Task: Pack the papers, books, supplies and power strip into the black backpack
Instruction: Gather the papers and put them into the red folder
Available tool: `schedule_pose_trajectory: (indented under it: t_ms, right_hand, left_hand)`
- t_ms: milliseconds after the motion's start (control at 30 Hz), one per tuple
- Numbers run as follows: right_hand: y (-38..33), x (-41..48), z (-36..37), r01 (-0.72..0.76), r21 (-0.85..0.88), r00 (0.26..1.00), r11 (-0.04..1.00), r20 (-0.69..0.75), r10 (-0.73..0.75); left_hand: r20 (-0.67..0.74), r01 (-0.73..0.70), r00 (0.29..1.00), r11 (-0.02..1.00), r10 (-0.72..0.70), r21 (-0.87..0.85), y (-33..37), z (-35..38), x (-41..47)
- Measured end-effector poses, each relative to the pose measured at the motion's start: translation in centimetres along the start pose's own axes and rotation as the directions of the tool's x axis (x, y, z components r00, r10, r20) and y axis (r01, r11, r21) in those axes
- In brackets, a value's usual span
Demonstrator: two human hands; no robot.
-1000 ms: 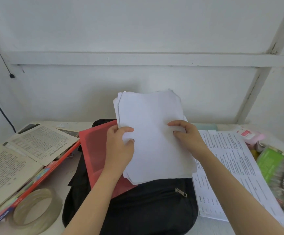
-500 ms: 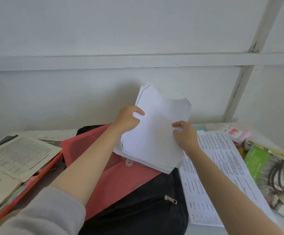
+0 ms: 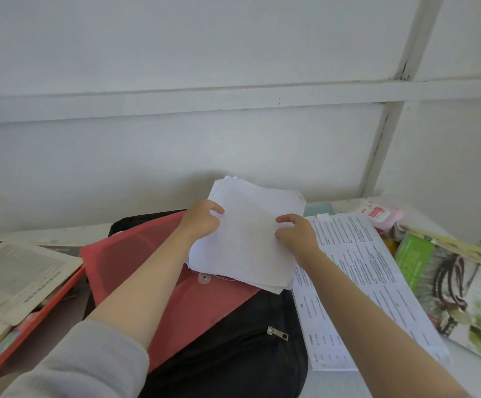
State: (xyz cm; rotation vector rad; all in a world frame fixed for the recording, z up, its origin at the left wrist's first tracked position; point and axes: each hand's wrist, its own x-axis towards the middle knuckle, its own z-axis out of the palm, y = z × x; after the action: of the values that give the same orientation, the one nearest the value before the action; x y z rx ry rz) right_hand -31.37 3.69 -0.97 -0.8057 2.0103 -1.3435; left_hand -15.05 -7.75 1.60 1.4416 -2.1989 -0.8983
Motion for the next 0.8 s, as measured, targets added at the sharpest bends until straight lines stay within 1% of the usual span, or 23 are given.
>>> schedule_pose_trajectory:
  t_ms: [67, 133, 200, 367, 400, 467, 567, 667, 700, 800]
  right_hand:
    - [0.1, -0.1, -0.1, -0.054, 0.062, 0.998, 0.997, -0.003, 0.055]
    - [-0.1, -0.3, -0.4, -0.119, 0.124, 0.992, 0.985, 0.064, 0.112]
    - [-0.3, -0.5, -1.0, -0.124, 0.136, 0.987, 0.983, 0.117, 0.109]
    - [-1.4, -0.9, -2.0, 0.066, 0.114, 0.991, 0.991, 0.109, -0.079]
    - [-1.8, -1.1, -2.2, 0.096, 0.133, 0.988, 0.986, 0.106, -0.110]
    - [-2.7, -1.5, -2.8, 0.145, 0.228, 0.978, 0.963, 0.115, -0.175]
    - [-3.5, -2.3, -3.7, 0.184, 0.367, 0.952, 0.912, 0.162, -0.258]
    - [-3.6, -2.8, -4.2, 0.204, 0.427, 0.919, 0.881, 0.226, -0.323]
    - [-3.7, -3.1, -4.1, 0.211, 0.432, 0.910, 0.877, 0.240, -0.337]
    - [-3.7, -3.8, -3.8, 0.257, 0.458, 0.877, 0.851, 0.259, -0.404]
  left_hand:
    - [-0.003, 0.013, 1.000, 0.998, -0.013, -0.067, 0.1, -0.3, -0.3]
    - [0.004, 0.007, 1.000, 0.994, -0.006, -0.110, 0.1, -0.6, -0.6]
    - [0.022, -0.009, 1.000, 0.991, 0.012, -0.131, -0.2, -0.8, -1.1]
    - [0.014, -0.054, 0.998, 0.978, 0.058, -0.203, -1.5, -0.6, -2.1]
    - [0.002, -0.057, 0.998, 0.971, 0.059, -0.234, -1.6, -0.6, -2.3]
    - [-0.038, -0.062, 0.998, 0.946, 0.053, -0.319, -1.7, -0.8, -2.9]
    - [-0.092, -0.097, 0.994, 0.864, 0.059, -0.494, -1.4, -1.8, -4.1]
    - [-0.085, -0.144, 0.990, 0.749, 0.116, -0.647, -1.4, -3.6, -5.5]
    - [-0.083, -0.168, 0.985, 0.725, 0.152, -0.668, -1.5, -4.3, -6.1]
    - [-0.101, -0.237, 0.968, 0.699, 0.231, -0.675, -1.4, -5.6, -7.6]
